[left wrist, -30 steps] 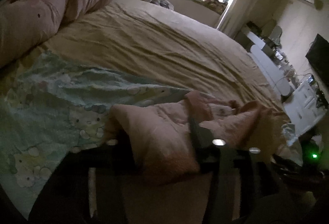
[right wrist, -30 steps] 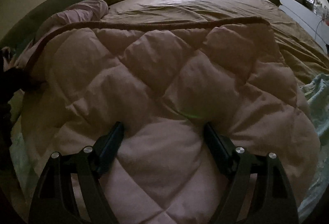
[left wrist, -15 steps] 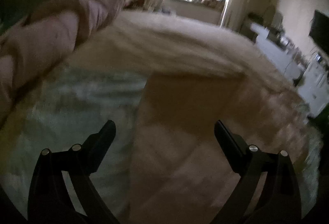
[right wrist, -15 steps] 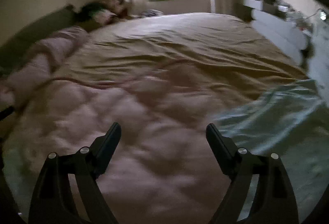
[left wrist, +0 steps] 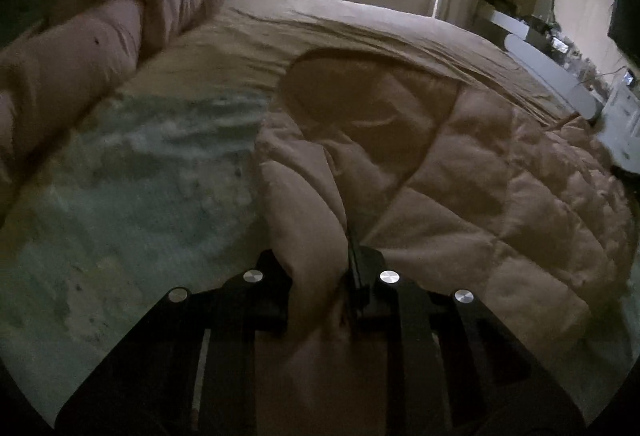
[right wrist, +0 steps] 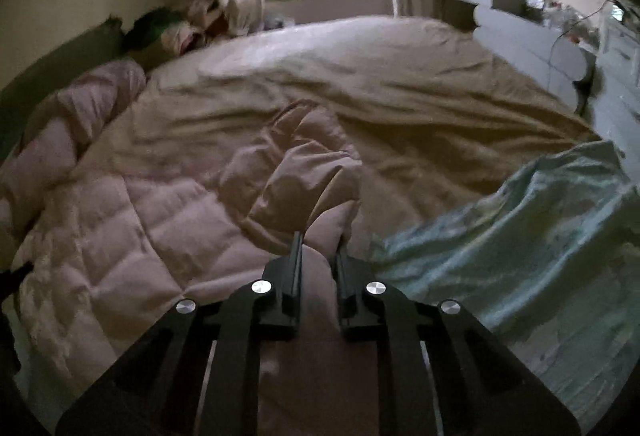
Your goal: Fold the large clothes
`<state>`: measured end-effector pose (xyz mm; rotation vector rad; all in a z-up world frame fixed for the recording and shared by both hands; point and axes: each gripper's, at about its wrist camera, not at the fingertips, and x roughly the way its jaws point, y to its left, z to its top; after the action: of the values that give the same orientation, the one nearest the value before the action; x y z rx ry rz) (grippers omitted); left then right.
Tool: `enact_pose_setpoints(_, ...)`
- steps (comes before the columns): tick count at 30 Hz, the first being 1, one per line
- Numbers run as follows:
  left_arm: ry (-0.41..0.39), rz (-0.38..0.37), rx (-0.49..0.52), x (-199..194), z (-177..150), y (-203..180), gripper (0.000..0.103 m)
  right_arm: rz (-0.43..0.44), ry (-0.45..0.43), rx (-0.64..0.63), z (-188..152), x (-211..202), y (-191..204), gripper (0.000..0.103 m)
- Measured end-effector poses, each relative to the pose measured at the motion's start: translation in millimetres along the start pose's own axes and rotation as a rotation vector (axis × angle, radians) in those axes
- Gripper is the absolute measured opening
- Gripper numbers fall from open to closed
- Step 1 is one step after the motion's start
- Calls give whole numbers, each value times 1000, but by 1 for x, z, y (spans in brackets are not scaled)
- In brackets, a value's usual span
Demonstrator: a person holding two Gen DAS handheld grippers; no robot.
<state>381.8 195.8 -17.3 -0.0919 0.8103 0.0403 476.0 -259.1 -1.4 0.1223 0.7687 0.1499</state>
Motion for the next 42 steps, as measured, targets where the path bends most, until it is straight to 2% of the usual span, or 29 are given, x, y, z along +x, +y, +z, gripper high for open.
enact_pose_setpoints(2, 2, 20, 1, 8, 10, -2, 14, -24, -6, 6, 11, 9, 0, 12)
enact_pose_setpoints(6, 36, 40, -31, 30, 14, 1, 14, -69, 47, 46, 20, 41, -2, 12)
enact_pose_setpoints(13, 62, 37, -65, 47, 12, 4, 16, -138, 122, 69, 11, 80, -5, 12)
enact_pose_setpoints(16, 67, 25, -80, 48, 11, 4, 17, -122, 131, 96, 6, 86, -11, 14)
enact_pose_setpoints(19, 70, 31, -81, 47, 10, 2, 18, -149, 133, 66, 3, 87, -6, 15)
enact_pose_setpoints(21, 71, 31, -90, 45, 11, 2, 18, -157, 144, 71, 6, 84, -6, 21)
enact_pose_setpoints(23, 78, 29, -92, 42, 11, 2, 19, -183, 152, 82, 10, 74, -5, 31)
enact_pose_setpoints(24, 82, 29, -90, 41, 11, 1, 19, -204, 131, 69, 14, 64, -1, 35)
enact_pose_setpoints(25, 81, 31, -86, 38, 12, 1, 21, -218, 95, 50, 16, 53, 4, 49)
enact_pose_setpoints(26, 75, 36, -86, 35, 12, 1, 25, -251, 28, 24, 19, 37, 13, 57)
enact_pose_setpoints(27, 71, 40, -89, 33, 12, 1, 29, -266, -52, -11, 21, 19, 25, 60)
enact_pose_setpoints(28, 67, 40, -92, 31, 13, 1, 35, -243, -115, -50, 23, 3, 40, 65)
enact_pose_setpoints(29, 65, 42, -92, 29, 12, 1, 38, -191, -139, -80, 24, -6, 53, 66)
enact_pose_setpoints(30, 62, 45, -91, 26, 12, -1, 40, -96, -121, -109, 25, -9, 72, 66)
enact_pose_setpoints(32, 51, 43, -89, 17, 11, -4, 52, 52, -37, -151, 24, -3, 104, 66)
enact_pose_setpoints(34, 39, 43, -71, 7, 9, -9, 57, 153, 48, -212, 20, 10, 141, 66)
enact_pose_setpoints(37, 18, 61, -30, -11, 5, -16, 60, 193, 130, -292, 12, 32, 182, 65)
enact_pose_setpoints(40, -23, 46, -18, -30, -2, -19, 64, 205, 228, -331, 5, 63, 213, 65)
enact_pose_setpoints(42, -31, 12, -11, -41, -10, -25, 65, 151, 297, -341, 0, 88, 224, 67)
